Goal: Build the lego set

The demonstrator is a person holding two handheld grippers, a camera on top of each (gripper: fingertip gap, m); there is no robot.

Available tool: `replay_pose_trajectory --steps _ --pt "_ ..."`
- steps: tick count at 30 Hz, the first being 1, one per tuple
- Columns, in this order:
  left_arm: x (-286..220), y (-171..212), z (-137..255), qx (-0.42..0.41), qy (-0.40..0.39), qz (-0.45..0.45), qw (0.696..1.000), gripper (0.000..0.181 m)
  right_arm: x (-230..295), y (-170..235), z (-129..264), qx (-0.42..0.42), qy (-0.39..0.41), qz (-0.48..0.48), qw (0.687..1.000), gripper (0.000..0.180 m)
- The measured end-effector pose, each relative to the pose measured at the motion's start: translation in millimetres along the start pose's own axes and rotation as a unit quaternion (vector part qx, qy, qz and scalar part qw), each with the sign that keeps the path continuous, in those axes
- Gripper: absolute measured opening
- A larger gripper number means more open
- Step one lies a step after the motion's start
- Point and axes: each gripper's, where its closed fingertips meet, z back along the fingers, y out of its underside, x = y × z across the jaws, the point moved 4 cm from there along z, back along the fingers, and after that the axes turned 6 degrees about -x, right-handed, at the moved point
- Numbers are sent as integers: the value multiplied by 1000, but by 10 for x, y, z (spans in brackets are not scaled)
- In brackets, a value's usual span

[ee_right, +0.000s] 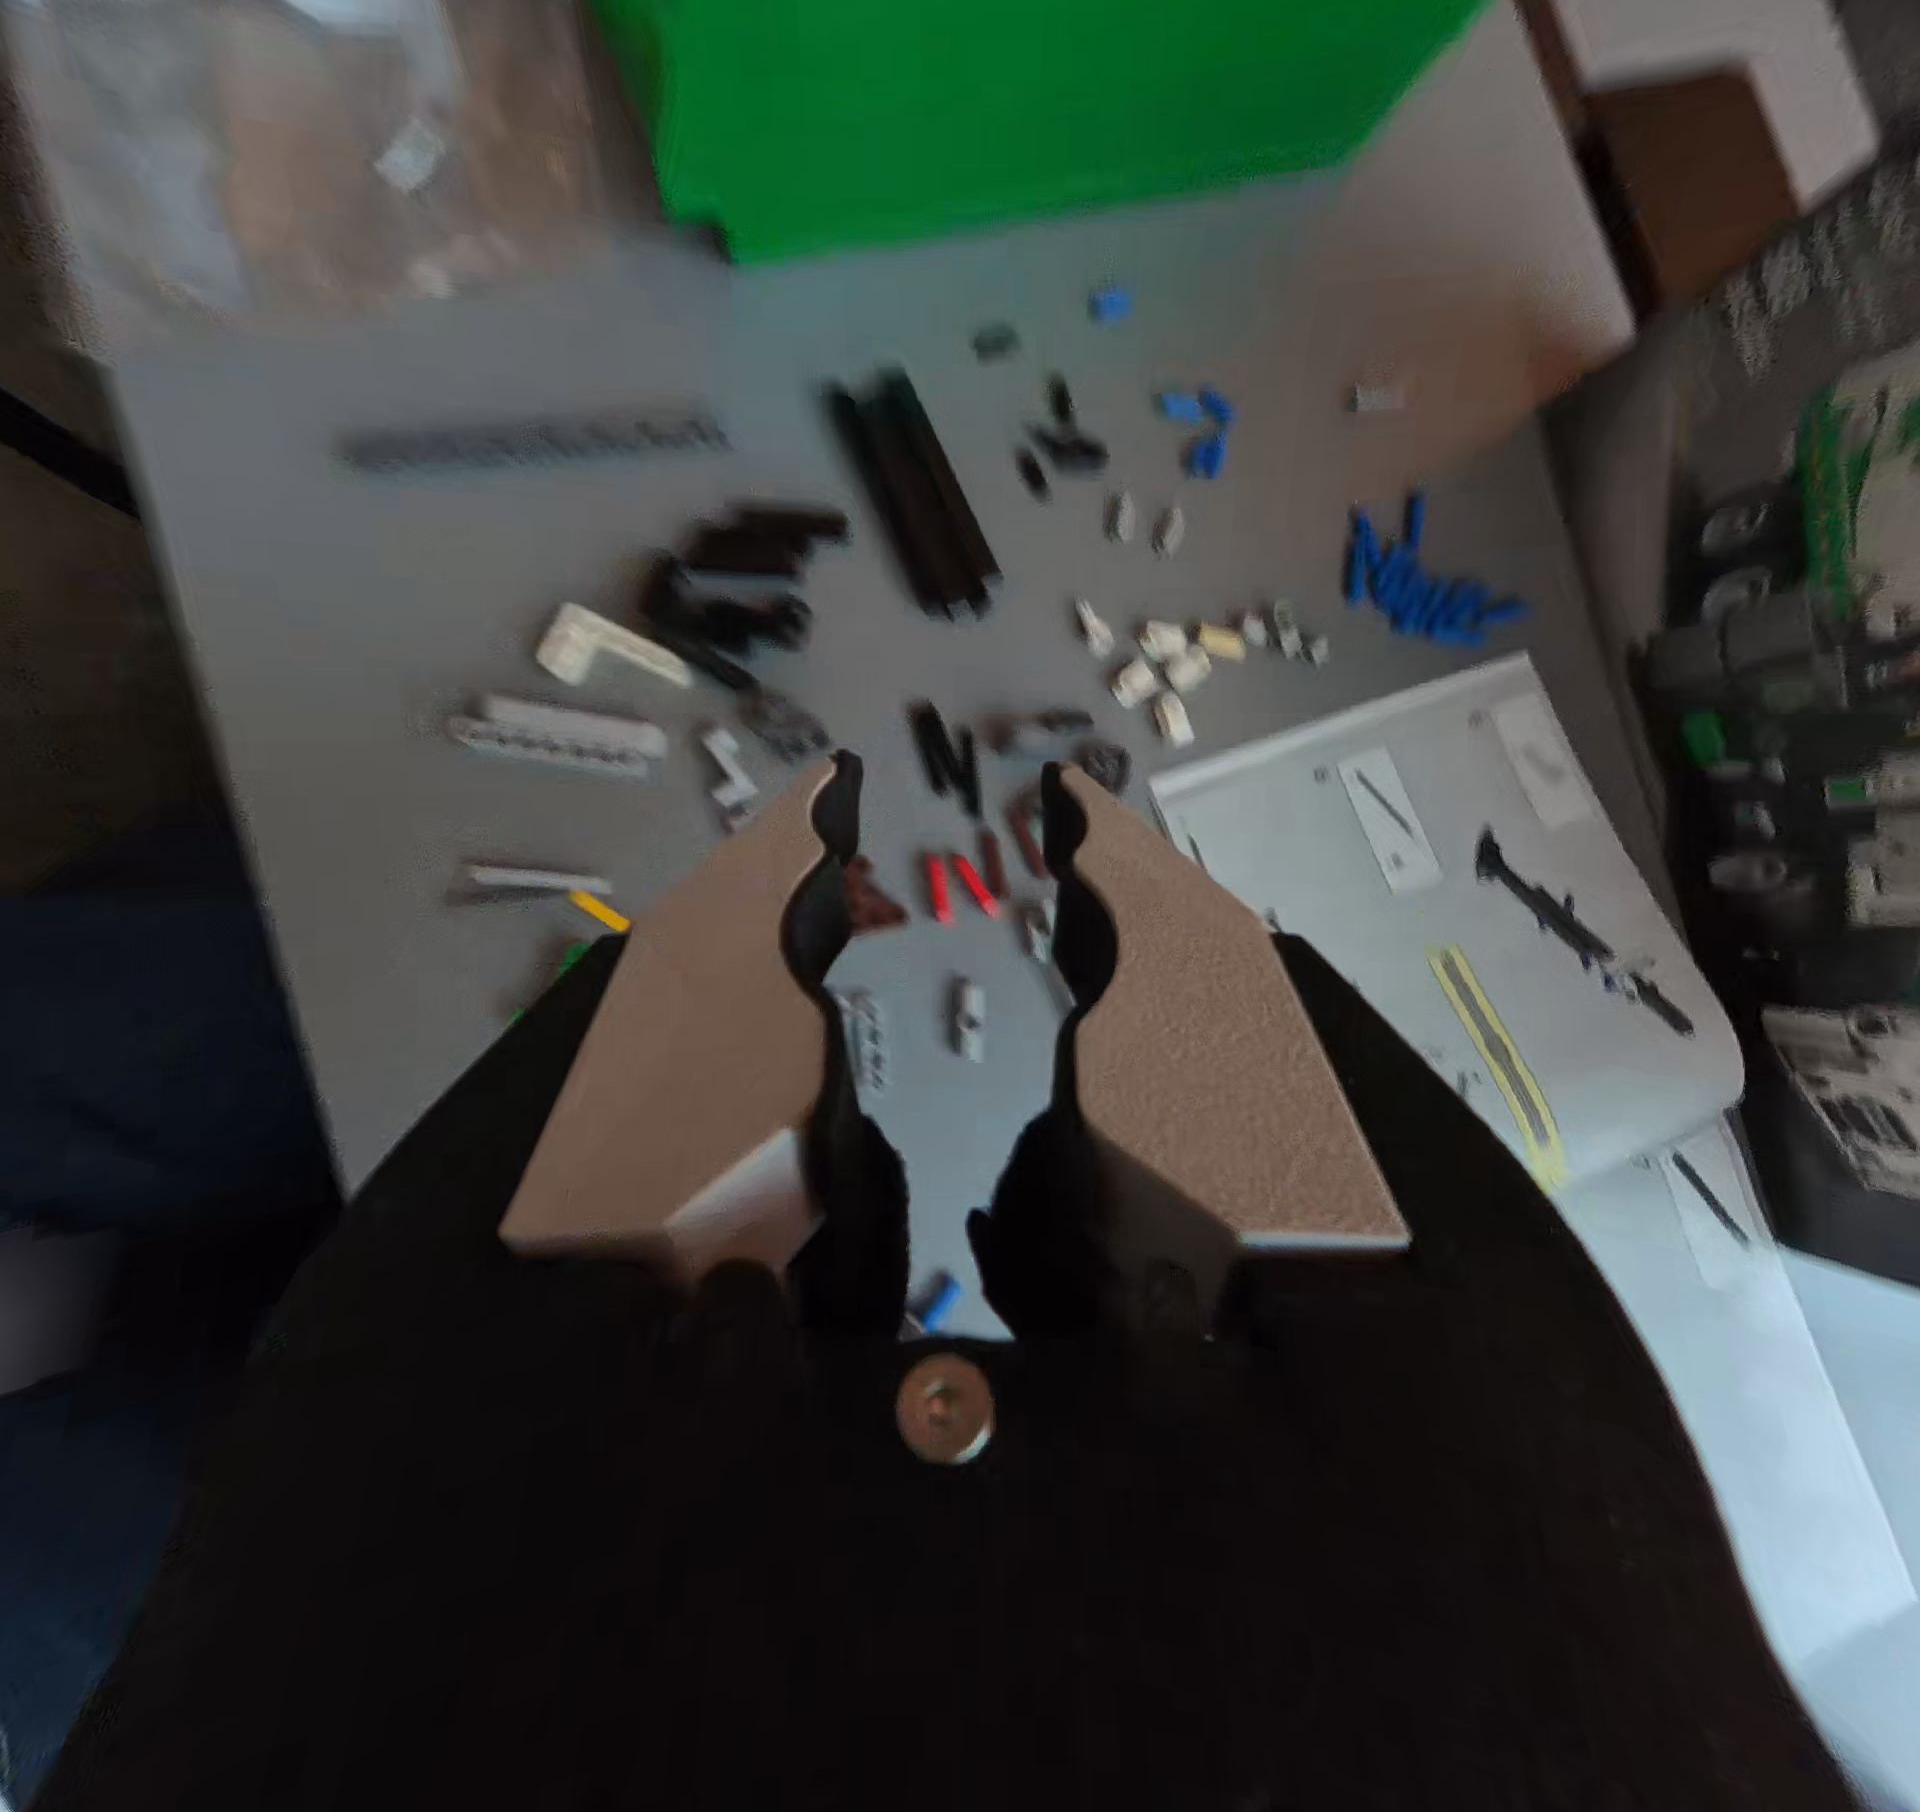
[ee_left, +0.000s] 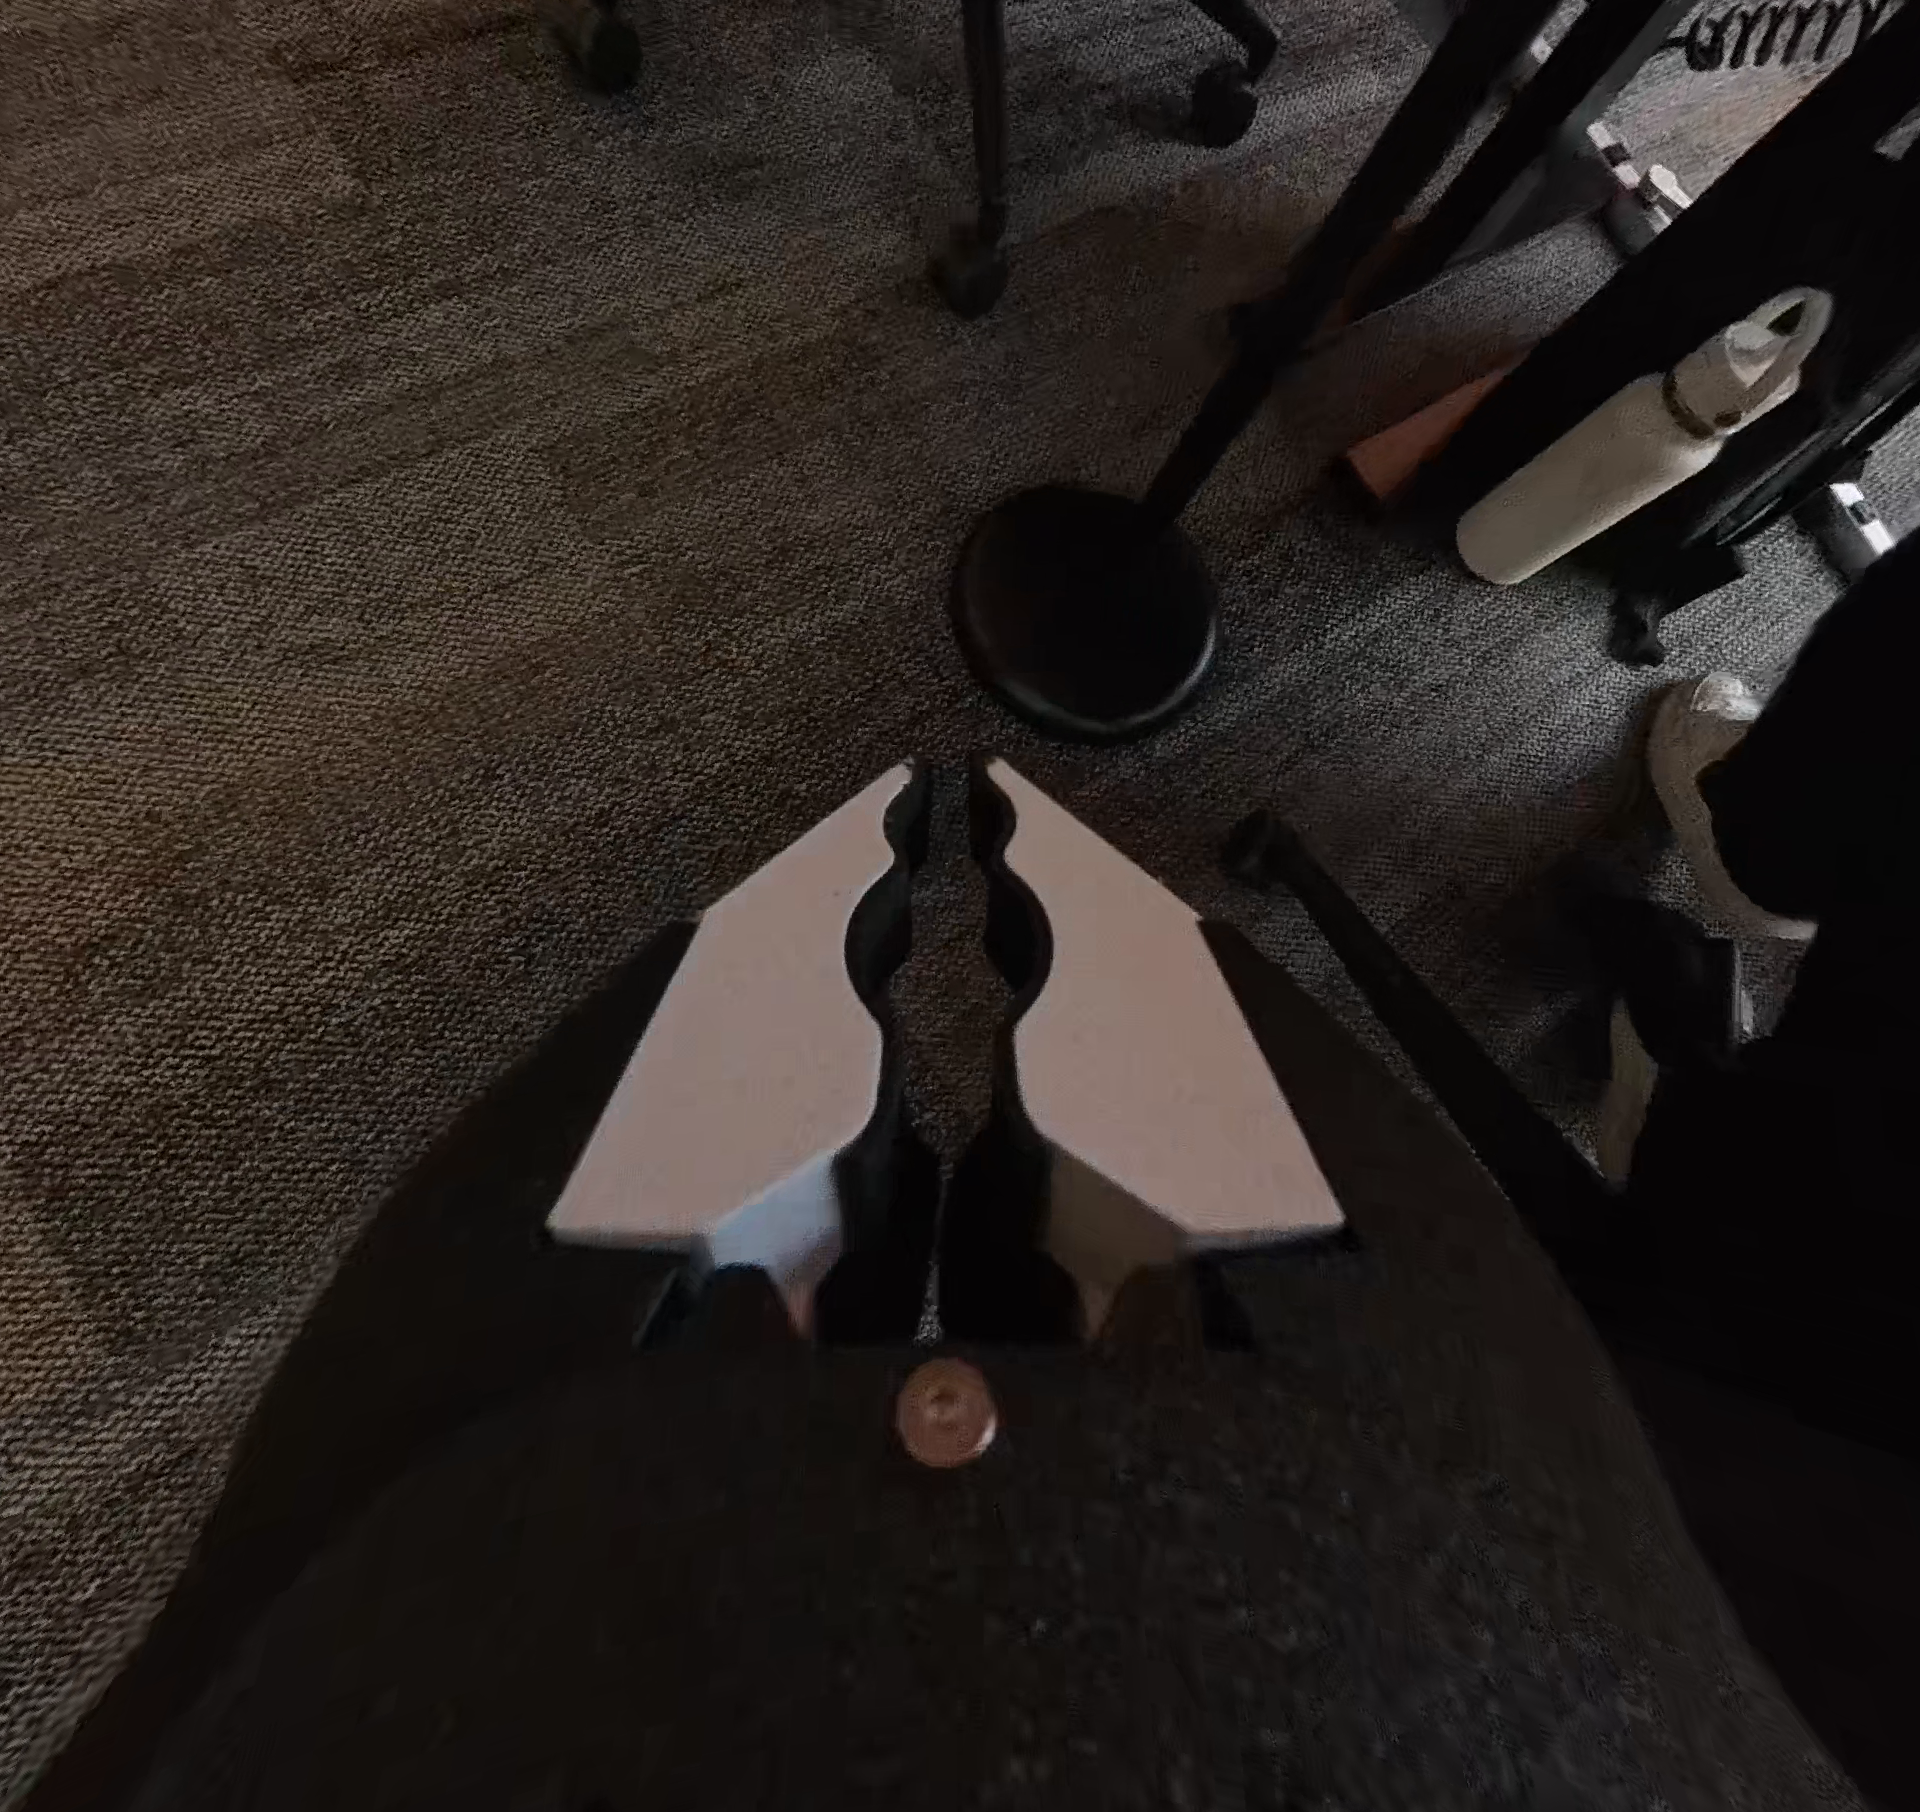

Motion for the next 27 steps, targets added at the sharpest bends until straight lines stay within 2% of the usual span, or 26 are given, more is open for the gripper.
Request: replay_pose_trajectory --steps 1,4,7,10,13,15,18,23,27 --pt "49 62 -23 -2 -1 7 1000 7 268 -251 94 -53 -23 8 998 34" --pt "78 365 -411 33 35 14 999 21 1352 -759 254 -164 -132 45 977 34" --pt "174 874 -1213 81 38 -28 996 26 2532 -861 163 -221 -262 51 938 31" --pt "440 1557 -2088 122 7 46 991 27 3609 -582 -155 -201 -381 19 902 31" --pt "660 2235 -2751 163 -41 53 984 30 4347 -78 -512 -127 -437 27 890 31" --pt "759 2551 -3047 181 -67 46 980 34 4614 110 -610 -96 -464 7 880 30" --pt "928 2680 -3314 169 -121 49 977 33 4765 238 -684 -40 -489 -29 871 29" --pt "913 2781 -3615 173 -115 61 976 31 4725 258 -774 16 -480 14 877 28" --pt "931 2884 -3684 185 -117 70 973 29 4760 241 -852 45 -491 12 870 28"
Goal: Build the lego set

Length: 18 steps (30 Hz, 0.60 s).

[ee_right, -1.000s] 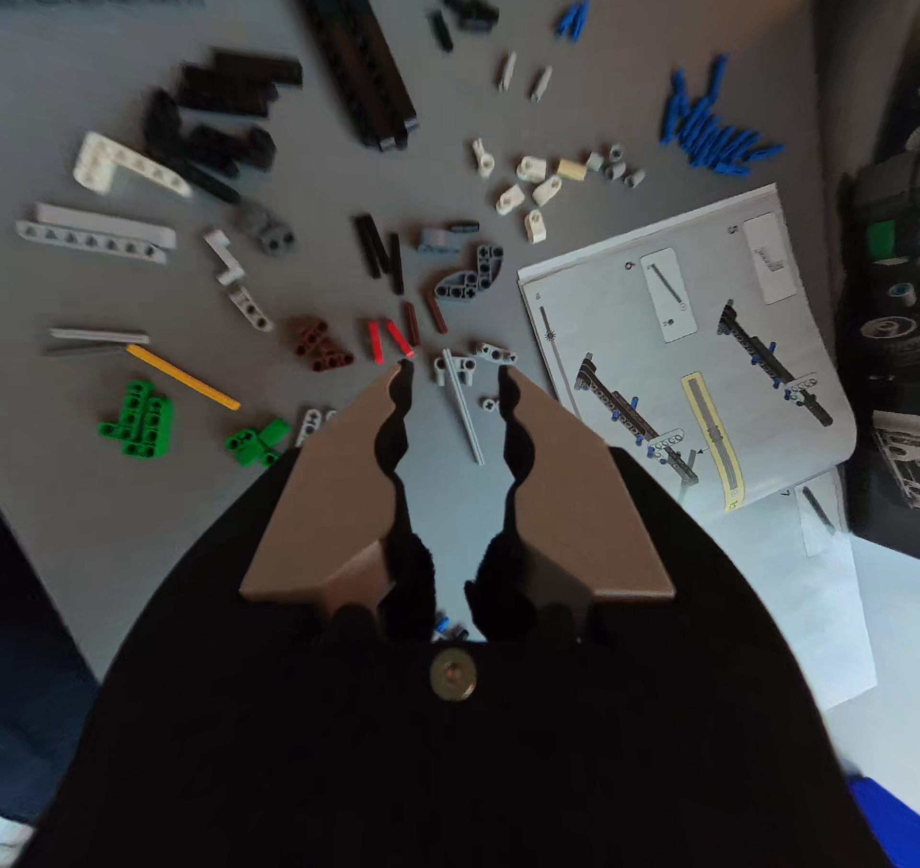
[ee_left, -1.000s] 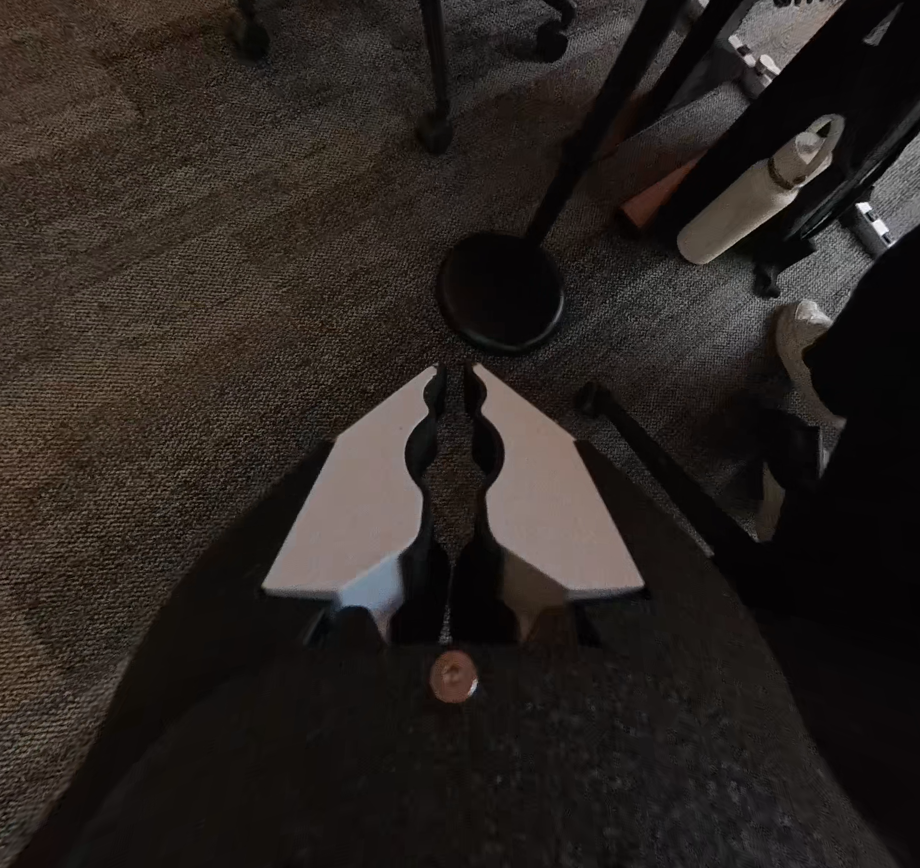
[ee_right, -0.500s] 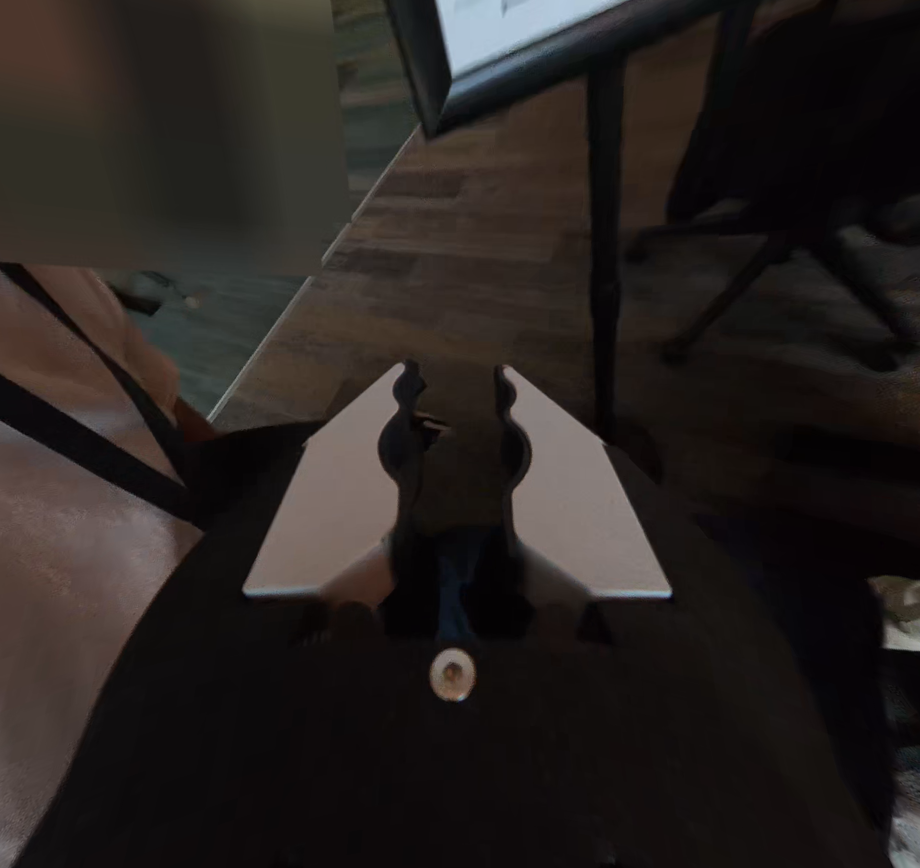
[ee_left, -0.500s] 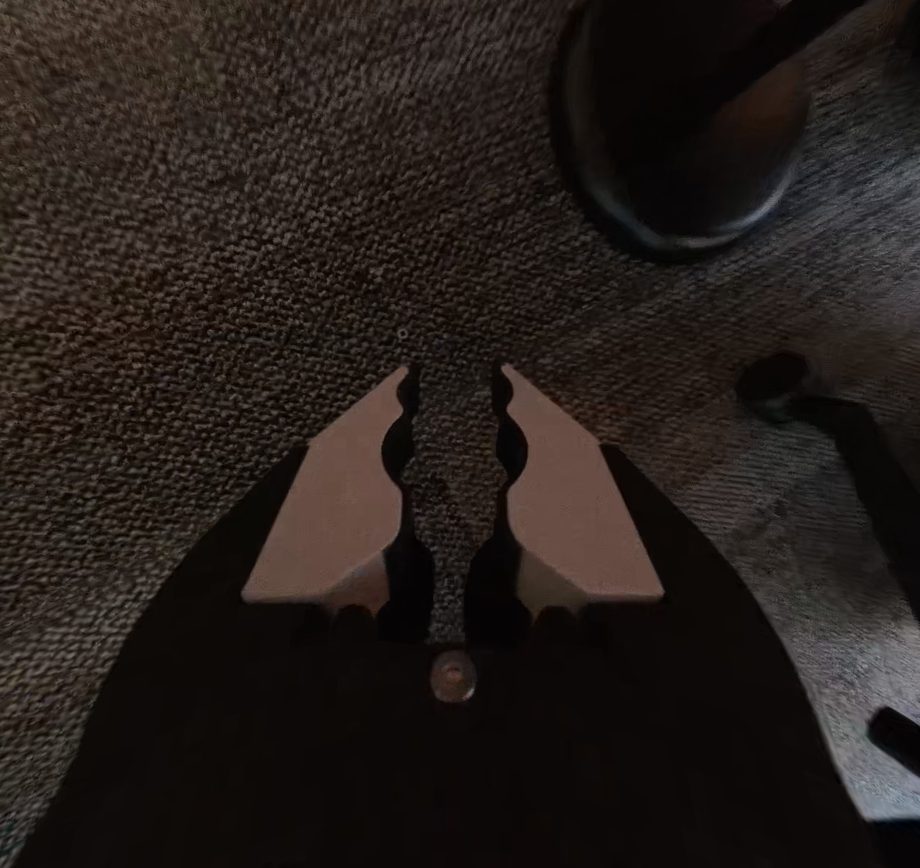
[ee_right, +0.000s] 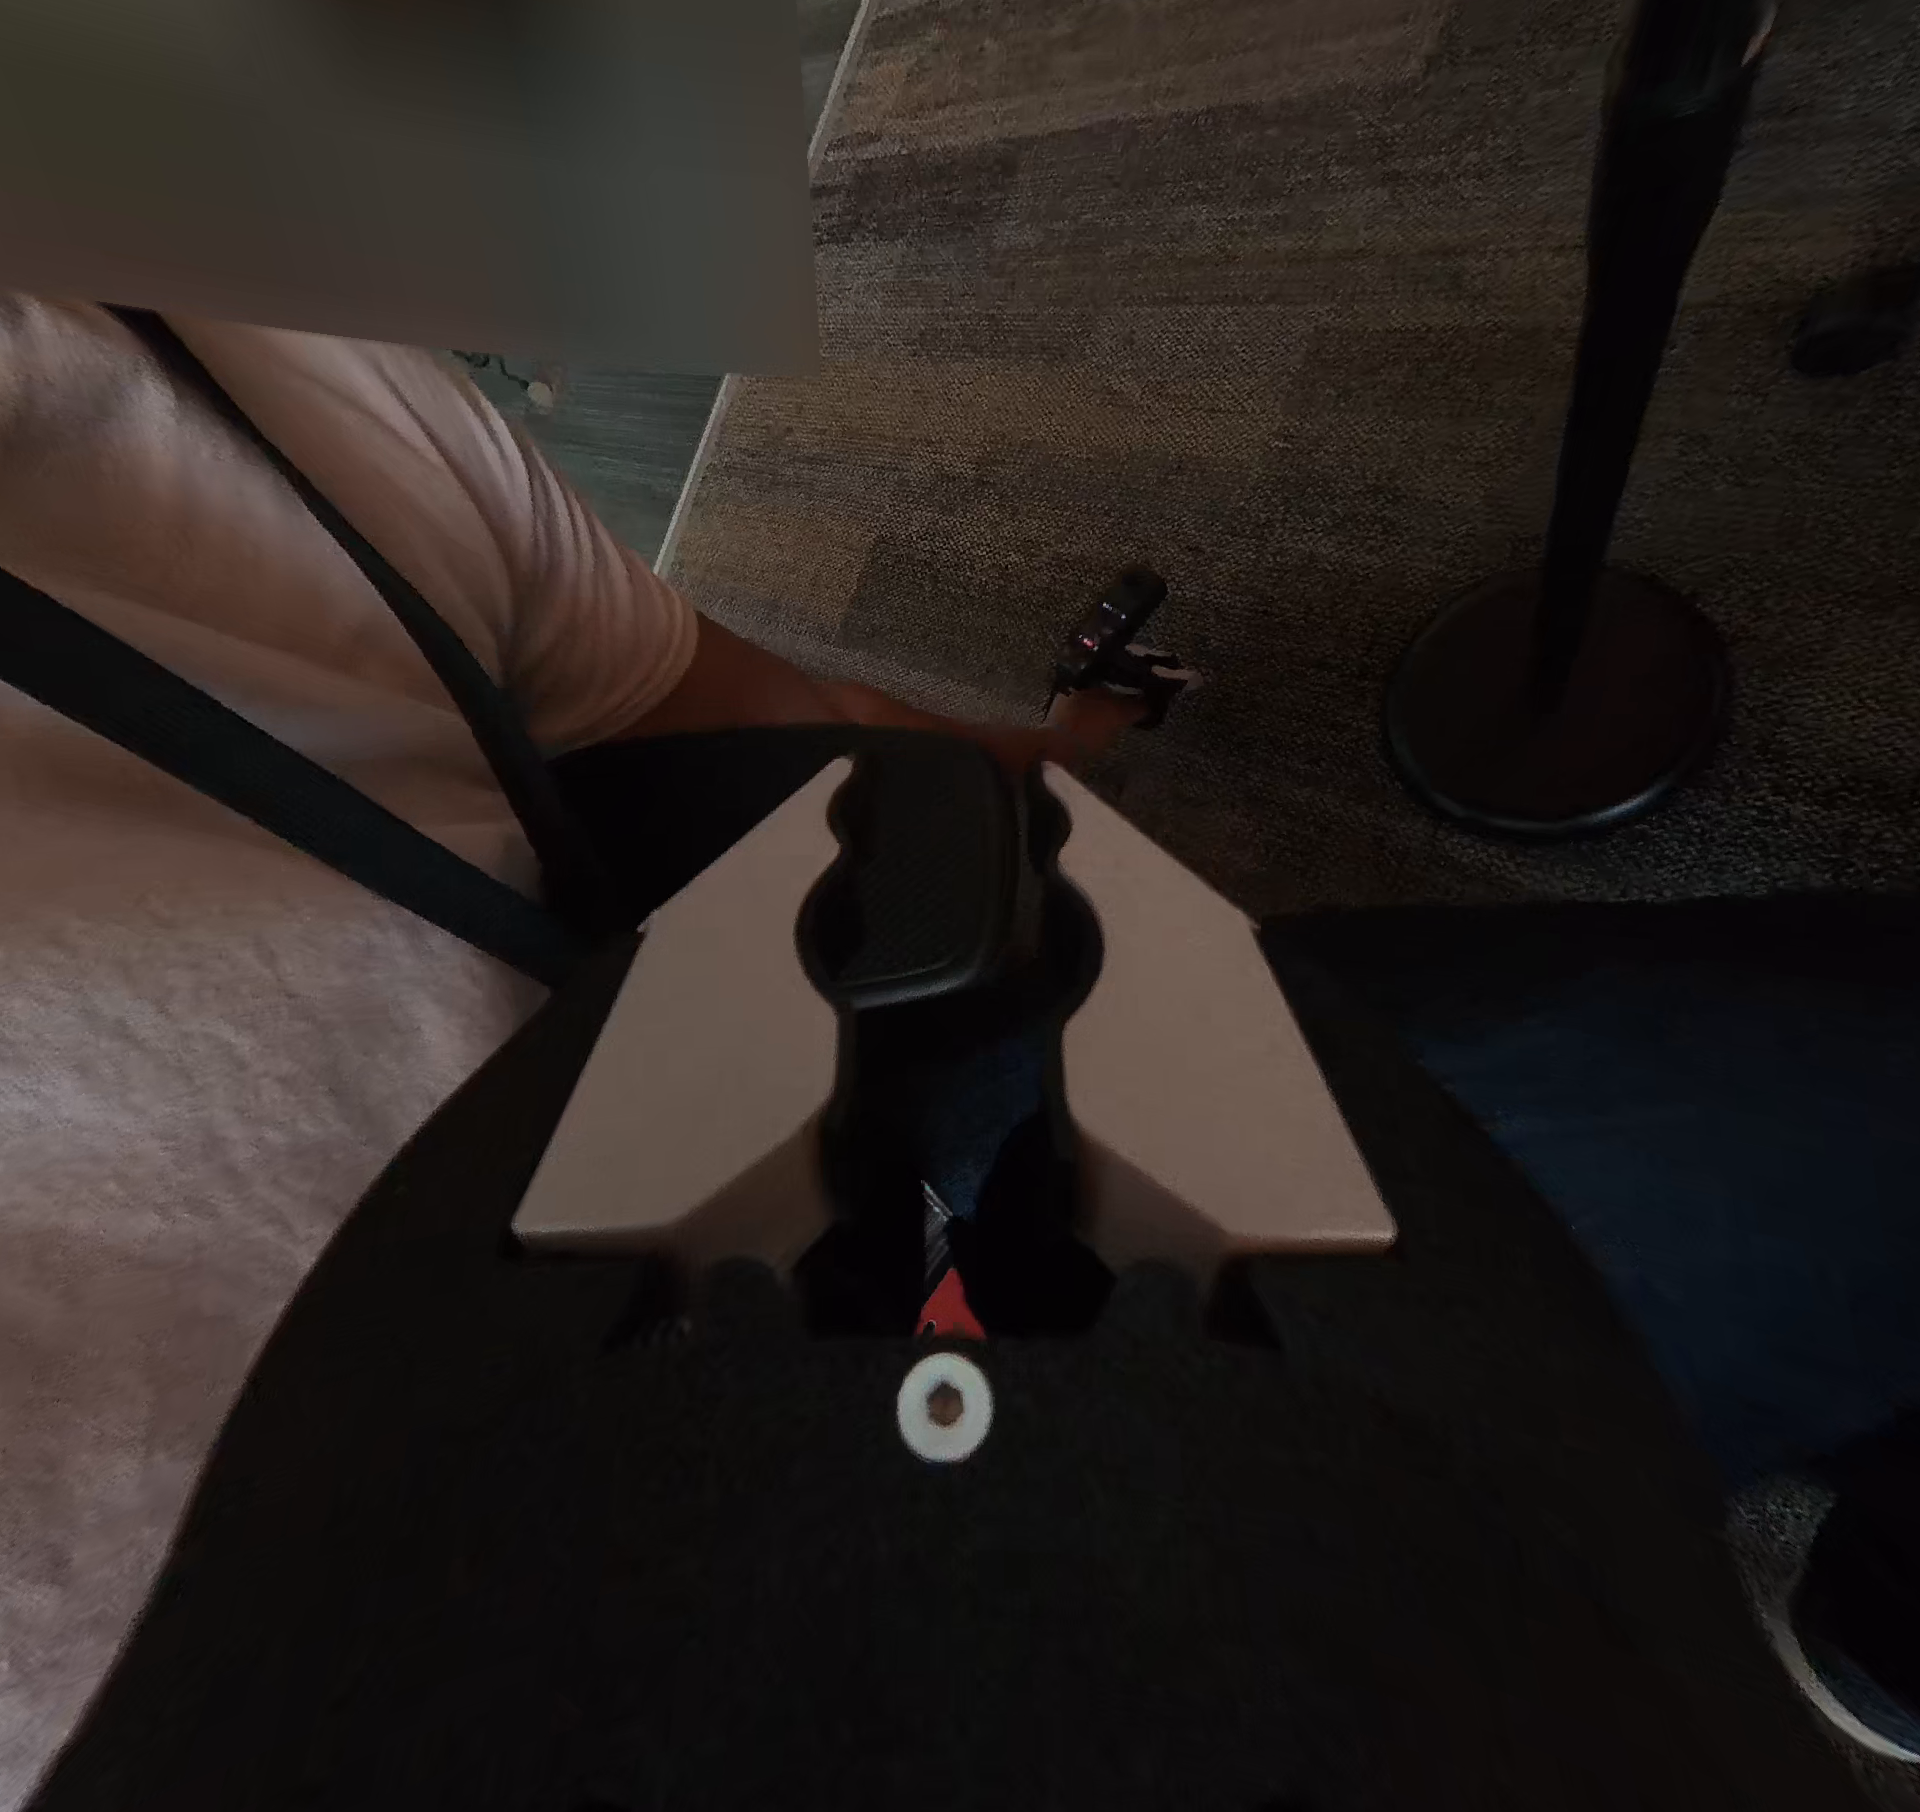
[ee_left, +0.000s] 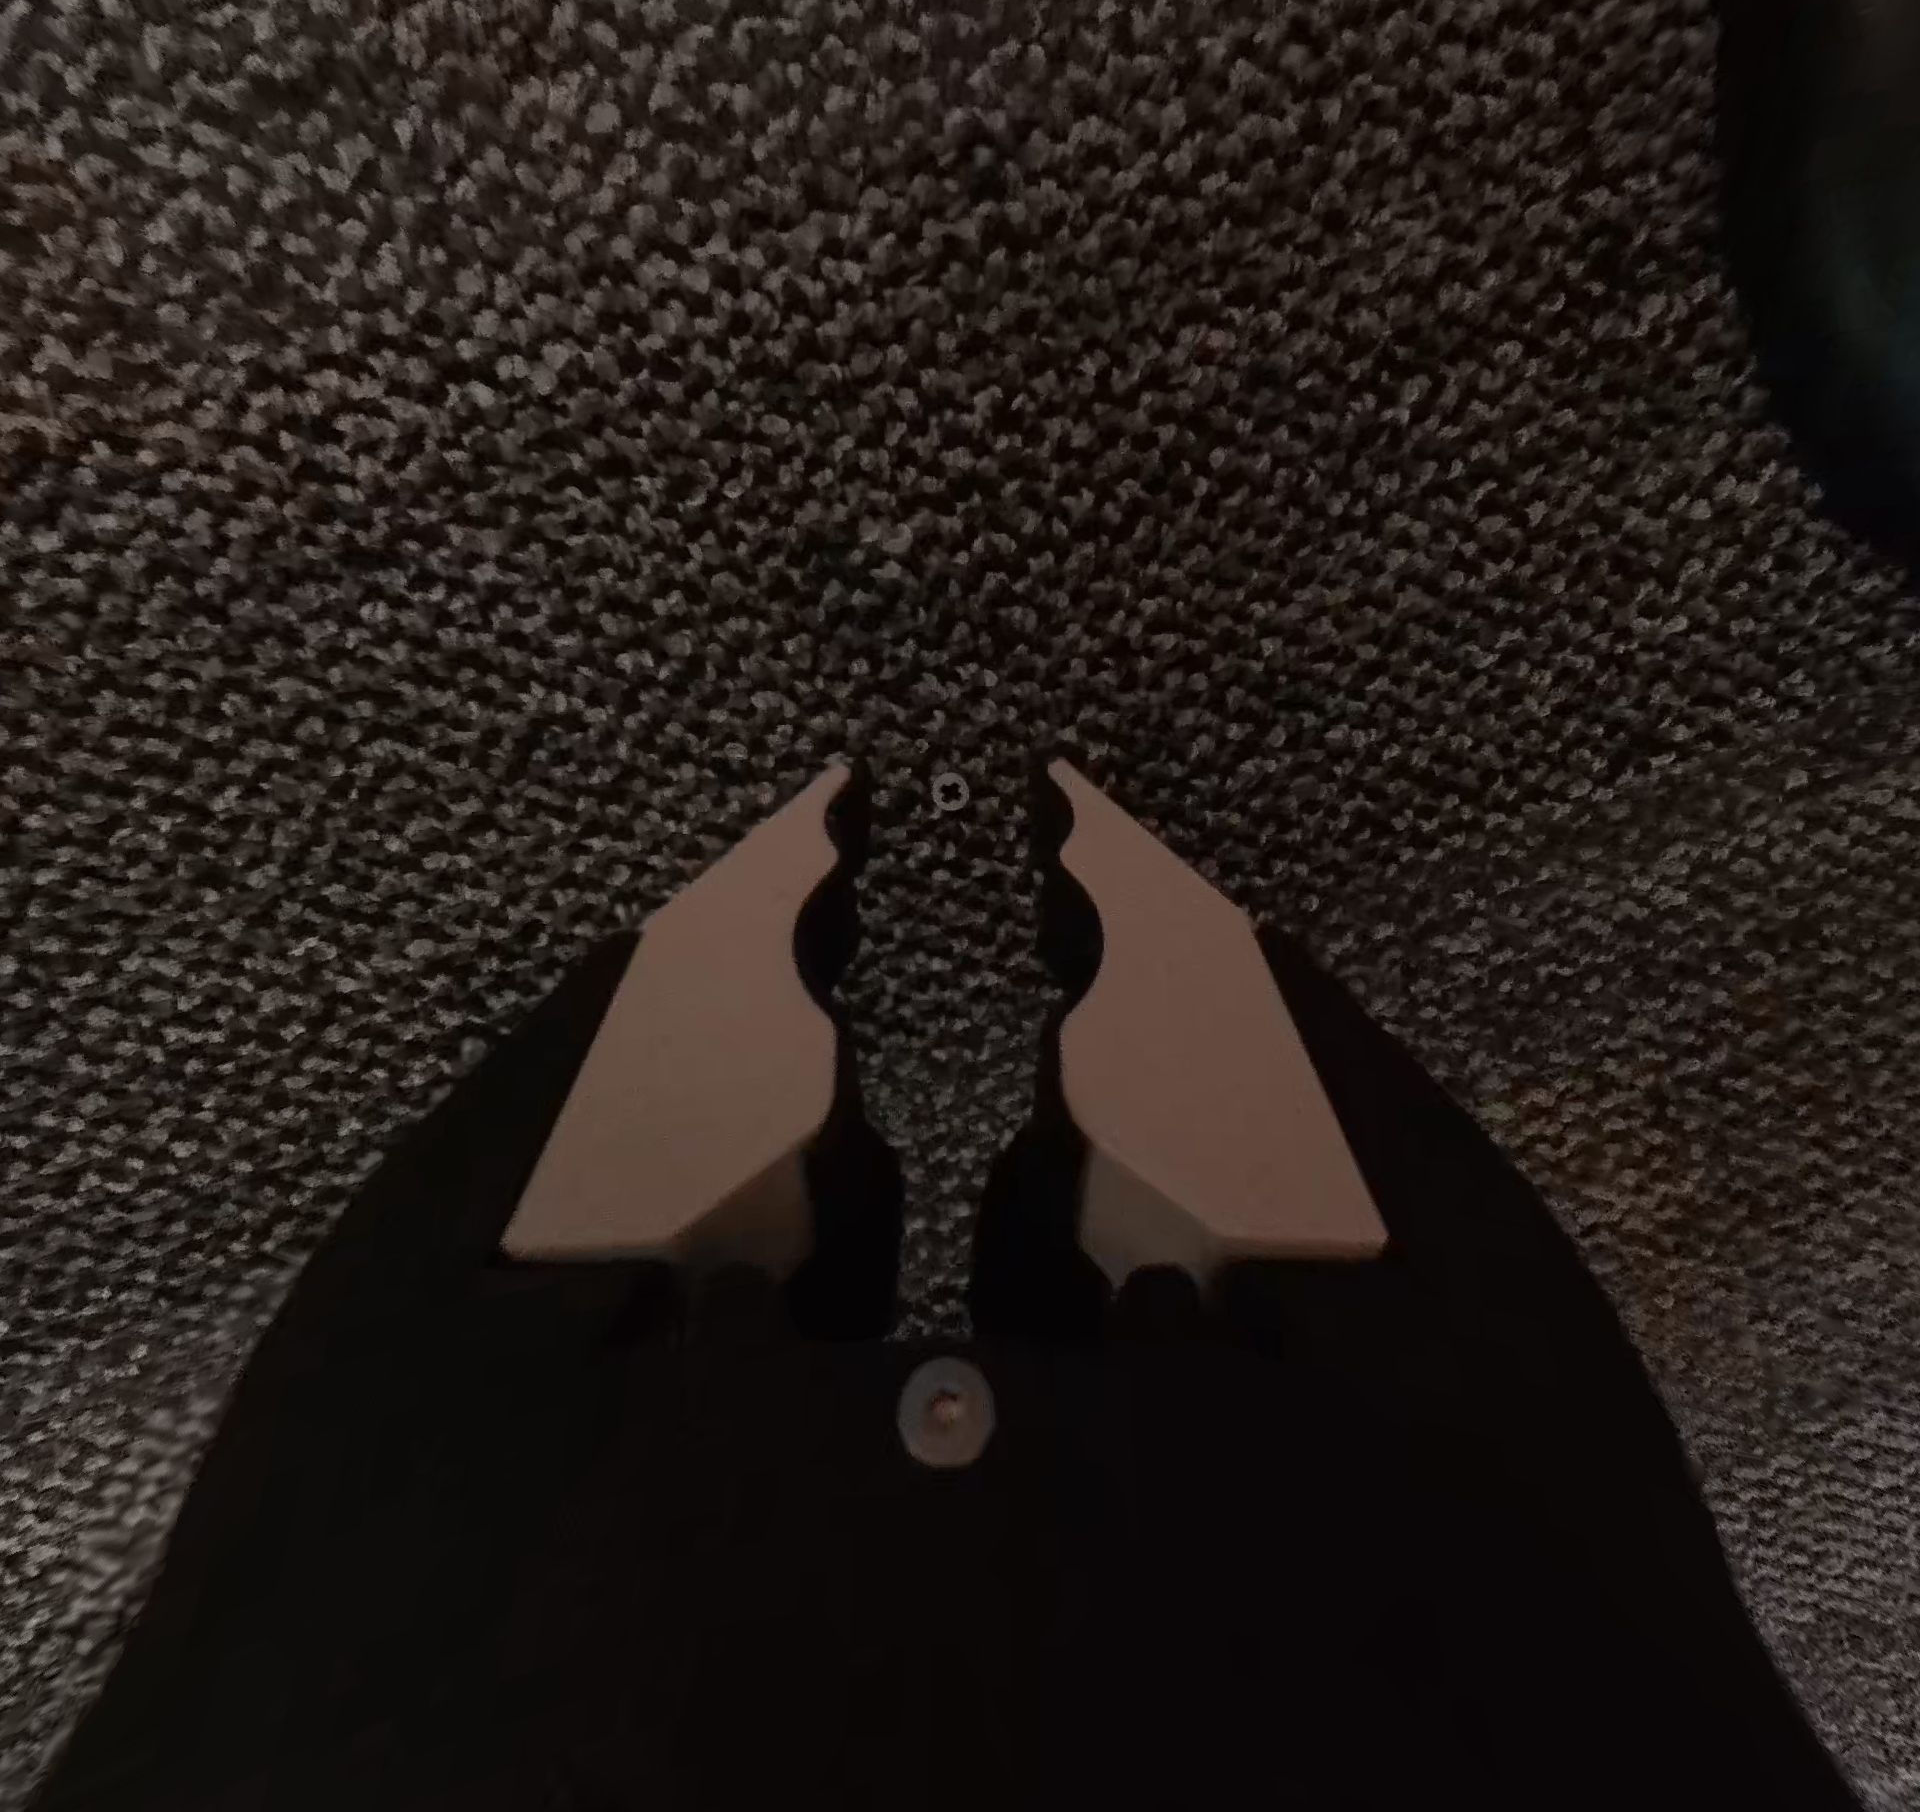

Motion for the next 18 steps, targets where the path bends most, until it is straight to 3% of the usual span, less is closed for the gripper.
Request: replay_pose_trajectory --steps 18 --pt "45 114 -86 16 -33 -11 999 12 29 141 2 42 -9 -18 999 26"
